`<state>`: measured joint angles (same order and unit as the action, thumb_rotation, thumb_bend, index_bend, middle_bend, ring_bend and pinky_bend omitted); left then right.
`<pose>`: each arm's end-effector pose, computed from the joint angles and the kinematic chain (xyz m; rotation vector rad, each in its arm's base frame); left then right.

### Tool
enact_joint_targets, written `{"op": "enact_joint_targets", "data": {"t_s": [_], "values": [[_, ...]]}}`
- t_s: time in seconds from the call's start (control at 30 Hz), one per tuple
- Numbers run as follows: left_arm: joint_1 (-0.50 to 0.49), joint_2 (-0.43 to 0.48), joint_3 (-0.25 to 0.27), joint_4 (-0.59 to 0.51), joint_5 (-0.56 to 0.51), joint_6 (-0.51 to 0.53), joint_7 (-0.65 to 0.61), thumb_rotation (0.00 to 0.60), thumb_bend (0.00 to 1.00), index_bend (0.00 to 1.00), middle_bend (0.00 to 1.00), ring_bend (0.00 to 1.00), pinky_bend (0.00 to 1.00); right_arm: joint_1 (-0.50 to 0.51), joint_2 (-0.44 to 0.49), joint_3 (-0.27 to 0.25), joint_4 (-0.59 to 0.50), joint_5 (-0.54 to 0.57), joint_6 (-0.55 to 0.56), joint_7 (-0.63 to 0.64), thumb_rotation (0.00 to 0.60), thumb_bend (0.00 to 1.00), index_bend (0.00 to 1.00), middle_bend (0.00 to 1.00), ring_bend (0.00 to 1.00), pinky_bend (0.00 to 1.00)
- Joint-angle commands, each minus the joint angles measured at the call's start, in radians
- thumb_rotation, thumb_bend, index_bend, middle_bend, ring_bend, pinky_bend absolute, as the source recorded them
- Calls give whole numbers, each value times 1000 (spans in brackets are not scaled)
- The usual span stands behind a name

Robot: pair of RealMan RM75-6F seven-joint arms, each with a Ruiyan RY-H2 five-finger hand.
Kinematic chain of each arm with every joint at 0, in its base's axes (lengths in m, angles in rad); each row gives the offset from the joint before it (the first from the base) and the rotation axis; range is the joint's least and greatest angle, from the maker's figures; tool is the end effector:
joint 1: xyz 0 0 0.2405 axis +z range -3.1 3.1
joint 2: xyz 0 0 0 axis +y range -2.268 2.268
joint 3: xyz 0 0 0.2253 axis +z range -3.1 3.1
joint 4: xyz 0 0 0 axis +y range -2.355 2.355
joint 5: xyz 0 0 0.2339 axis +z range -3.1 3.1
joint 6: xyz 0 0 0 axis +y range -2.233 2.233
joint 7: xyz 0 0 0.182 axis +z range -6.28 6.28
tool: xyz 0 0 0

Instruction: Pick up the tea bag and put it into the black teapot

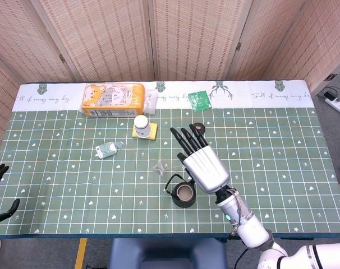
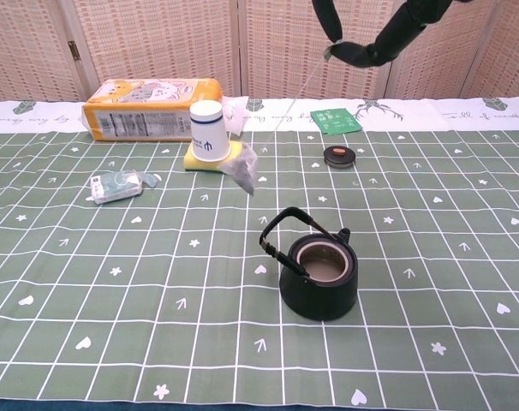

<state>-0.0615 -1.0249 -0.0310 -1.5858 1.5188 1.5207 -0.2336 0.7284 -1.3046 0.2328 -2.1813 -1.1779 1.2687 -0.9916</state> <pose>-0.3085 0.2083 0.1576 -1.3310 -0.9791 -0.9984 0.0184 -0.2776 0.0490 1.8560 -0.4190 1.0739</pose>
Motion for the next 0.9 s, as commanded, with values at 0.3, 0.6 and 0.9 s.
{"op": "enact_joint_targets", "data": {"t_s": [0.3, 0.6, 0.9], "values": [[2, 1, 0, -4, 2, 0, 5, 600, 346, 0, 0, 0, 0, 7, -2, -36, 10, 1, -8, 3, 600, 428, 672, 37, 76, 0], [3, 6, 0, -4, 5, 2, -4, 600, 345, 0, 0, 0, 0, 2, -23, -86, 40, -25, -24, 23, 600, 428, 672, 37, 79, 0], [5, 7, -1, -3, 6, 4, -9, 600, 345, 0, 0, 0, 0, 4, -33, -99, 53, -43, -26, 21, 600, 428, 672, 37, 80, 0]]}}
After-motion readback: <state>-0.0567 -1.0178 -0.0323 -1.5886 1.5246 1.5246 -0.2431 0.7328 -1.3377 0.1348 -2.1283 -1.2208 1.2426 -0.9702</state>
